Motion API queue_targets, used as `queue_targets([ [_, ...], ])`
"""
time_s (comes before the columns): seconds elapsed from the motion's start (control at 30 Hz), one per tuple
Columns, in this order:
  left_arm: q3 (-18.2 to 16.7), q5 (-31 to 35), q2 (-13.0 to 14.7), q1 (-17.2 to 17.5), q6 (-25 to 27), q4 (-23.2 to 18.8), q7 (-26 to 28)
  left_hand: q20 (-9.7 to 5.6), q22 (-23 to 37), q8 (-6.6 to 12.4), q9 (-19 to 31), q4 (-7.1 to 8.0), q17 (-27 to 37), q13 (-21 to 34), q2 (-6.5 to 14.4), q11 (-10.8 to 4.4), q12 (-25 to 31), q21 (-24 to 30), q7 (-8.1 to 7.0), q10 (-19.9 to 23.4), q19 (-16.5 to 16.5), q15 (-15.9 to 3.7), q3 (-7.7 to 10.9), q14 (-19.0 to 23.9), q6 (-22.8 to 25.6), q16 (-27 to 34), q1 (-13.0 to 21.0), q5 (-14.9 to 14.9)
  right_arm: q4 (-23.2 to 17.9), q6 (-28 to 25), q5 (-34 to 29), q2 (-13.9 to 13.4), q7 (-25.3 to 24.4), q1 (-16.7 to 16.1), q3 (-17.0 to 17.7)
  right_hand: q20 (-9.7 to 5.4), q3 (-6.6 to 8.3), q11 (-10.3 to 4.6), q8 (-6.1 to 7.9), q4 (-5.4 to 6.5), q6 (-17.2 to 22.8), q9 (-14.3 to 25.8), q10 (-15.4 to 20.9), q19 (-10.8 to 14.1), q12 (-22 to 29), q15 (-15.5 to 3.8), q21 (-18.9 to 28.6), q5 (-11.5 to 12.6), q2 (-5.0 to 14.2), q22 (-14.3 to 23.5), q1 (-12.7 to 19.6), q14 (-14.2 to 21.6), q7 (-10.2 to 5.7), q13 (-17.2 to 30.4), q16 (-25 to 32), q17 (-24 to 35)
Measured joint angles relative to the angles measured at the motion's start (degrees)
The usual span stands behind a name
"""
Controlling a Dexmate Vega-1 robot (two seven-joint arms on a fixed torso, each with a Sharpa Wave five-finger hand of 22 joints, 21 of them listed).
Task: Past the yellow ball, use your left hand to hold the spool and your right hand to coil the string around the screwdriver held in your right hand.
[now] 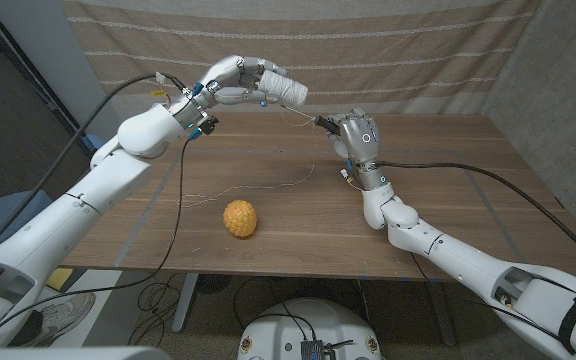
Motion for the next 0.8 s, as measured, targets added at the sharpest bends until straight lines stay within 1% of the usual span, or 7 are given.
queue_targets([
  [0.17,-0.46,0.19,-0.36,0.03,-0.18,-0.48,1.98,-0.19,0.0,-0.39,0.0,-0.01,0.04,0.0,0.0,-0.07,-0.11,0.0,0.0,0.07,-0.22,0.0,-0.01,0.0,0.0,0.0,0.0,-0.03,-0.92,1.68,-1.53,0.0,-0.02,-1.61,1.85,0.0,-0.01,-0.02,-0.01,0.0,0.0,0.0,-0.02,0.0,0.0,0.0,0.0,-0.04,0.0,0.0,0.0,0.0,0.0,0.0,-0.01,0.0],
  [0.2,-1.19,0.34,-0.79,0.47,-0.19,-1.08,2.61,-0.19,0.0,-0.39,0.0,-0.01,0.04,0.0,0.0,-0.07,-0.21,0.0,0.0,0.07,-0.22,0.0,-0.02,0.0,0.0,0.0,0.0,-0.06,-1.09,4.69,-4.49,0.22,-0.02,-2.12,2.67,0.0,-0.01,-0.12,-0.01,0.0,0.0,0.0,-0.12,0.0,0.0,0.0,0.0,0.04,0.0,0.0,0.0,0.0,0.0,0.0,-0.02,0.0],
  [0.3,-1.97,0.8,-1.07,0.94,-0.18,-1.63,4.11,-0.19,0.0,-0.39,0.0,-0.02,0.04,0.0,0.0,0.12,-0.23,0.0,0.0,0.31,-0.22,0.0,-0.03,0.0,0.0,0.0,0.0,-0.07,-1.65,8.05,-7.86,1.15,-0.04,-3.69,5.31,0.21,-0.02,-0.21,0.2,0.0,-0.01,0.0,-0.22,-0.21,0.0,0.0,0.0,0.24,0.0,0.0,0.0,0.0,-0.01,0.0,-0.14,-0.01],
  [0.53,-1.97,2.16,-1.07,0.94,0.92,-1.63,7.82,-0.07,0.0,-0.43,0.0,0.0,0.04,0.0,0.0,0.1,-0.45,0.0,-0.31,0.53,-0.34,-0.18,-0.17,0.18,0.32,-0.3,0.0,-0.19,-3.72,8.05,-7.86,4.35,-0.04,-7.78,12.84,0.3,-0.05,-0.2,0.22,-0.02,-0.01,0.0,-0.22,-0.3,0.0,0.0,0.26,0.26,0.0,0.01,0.0,0.0,-0.01,-0.01,-0.21,-0.03],
  [0.57,-3.94,2.22,-1.4,2.36,0.98,-2.79,7.97,0.02,0.0,-0.44,-0.01,-0.01,0.03,0.0,0.0,0.08,-0.46,0.0,-0.31,0.55,-0.44,-0.18,-0.17,0.18,0.32,-0.3,0.0,-0.16,-3.84,16.59,-16.06,4.52,-0.07,-7.97,13.24,0.3,-0.05,-0.2,0.22,-0.02,-0.01,0.0,-0.22,-0.3,0.0,0.0,0.26,0.26,0.0,0.01,0.0,0.0,-0.01,-0.01,-0.21,-0.04],
  [0.77,-3.94,3.99,-1.4,2.36,2.2,-2.79,11.31,0.1,0.0,-0.44,-0.01,-0.01,0.01,0.02,0.0,0.03,-0.64,0.39,-0.31,0.6,-0.52,-0.18,-0.18,0.18,0.32,-0.3,0.0,0.04,-6.03,16.59,-16.06,7.04,-0.07,-10.97,18.89,0.31,-0.07,-0.2,0.21,-0.02,-0.02,0.0,-0.21,-0.3,0.0,0.0,0.25,0.26,0.0,0.01,0.0,0.0,-0.02,-0.01,-0.22,0.01],
  [0.8,-5.89,4.43,-1.27,4.08,2.52,-3.66,12.09,0.1,0.0,-0.44,-0.01,-0.01,0.0,0.02,0.0,0.03,-0.65,0.39,-0.31,0.6,-0.52,-0.18,-0.19,0.18,0.32,-0.3,0.0,0.04,-6.21,22.41,-21.09,7.24,-0.07,-11.22,19.31,0.31,-0.07,-0.2,0.21,-0.02,-0.02,0.0,-0.21,-0.3,0.0,0.0,0.25,0.26,0.0,0.01,0.0,0.0,-0.02,-0.01,-0.22,0.01],
])
